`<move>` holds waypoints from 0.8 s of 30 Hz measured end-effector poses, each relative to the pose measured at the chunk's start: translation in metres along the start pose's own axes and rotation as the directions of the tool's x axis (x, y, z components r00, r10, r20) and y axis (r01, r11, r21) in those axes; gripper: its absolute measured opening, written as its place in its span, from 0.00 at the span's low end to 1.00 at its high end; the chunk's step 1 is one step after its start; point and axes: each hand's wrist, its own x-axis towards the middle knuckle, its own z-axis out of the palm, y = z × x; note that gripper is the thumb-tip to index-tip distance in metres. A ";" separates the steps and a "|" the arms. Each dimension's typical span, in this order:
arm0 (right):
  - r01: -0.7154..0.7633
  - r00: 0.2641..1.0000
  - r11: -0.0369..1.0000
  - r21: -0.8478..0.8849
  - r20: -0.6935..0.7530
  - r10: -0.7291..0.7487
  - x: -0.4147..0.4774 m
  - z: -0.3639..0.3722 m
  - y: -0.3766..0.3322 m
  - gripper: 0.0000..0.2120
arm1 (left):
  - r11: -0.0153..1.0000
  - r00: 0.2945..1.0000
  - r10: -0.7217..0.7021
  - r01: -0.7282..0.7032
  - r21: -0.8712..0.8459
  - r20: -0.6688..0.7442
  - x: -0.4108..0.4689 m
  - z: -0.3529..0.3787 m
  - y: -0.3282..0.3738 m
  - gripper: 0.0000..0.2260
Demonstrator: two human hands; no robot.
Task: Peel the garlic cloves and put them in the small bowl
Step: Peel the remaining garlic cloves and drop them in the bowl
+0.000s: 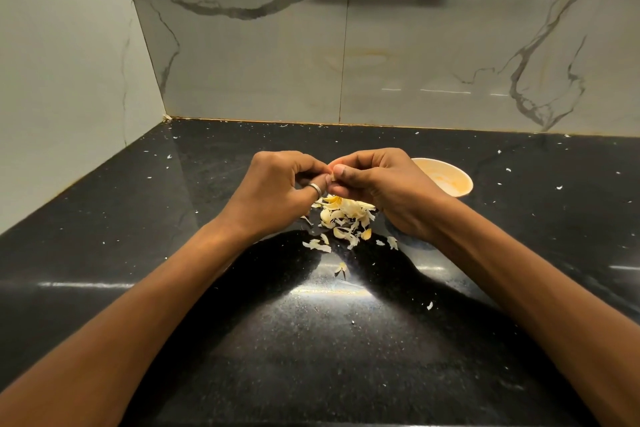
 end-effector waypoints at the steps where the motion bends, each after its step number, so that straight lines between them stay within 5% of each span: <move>1: -0.008 1.000 1.000 0.023 0.000 0.008 0.000 0.000 -0.001 0.05 | 1.000 1.000 -0.006 0.006 -0.010 0.008 0.000 0.000 0.000 0.06; 19: -0.067 0.994 0.965 0.253 -0.064 0.086 -0.006 0.011 -0.001 0.08 | 0.966 0.994 0.101 -0.091 0.241 -0.029 -0.004 0.008 0.007 0.08; 24: -0.056 0.996 0.968 0.243 -0.058 0.072 -0.006 0.014 -0.001 0.08 | 0.994 0.998 -0.015 0.021 0.108 -0.056 -0.001 0.006 0.007 0.07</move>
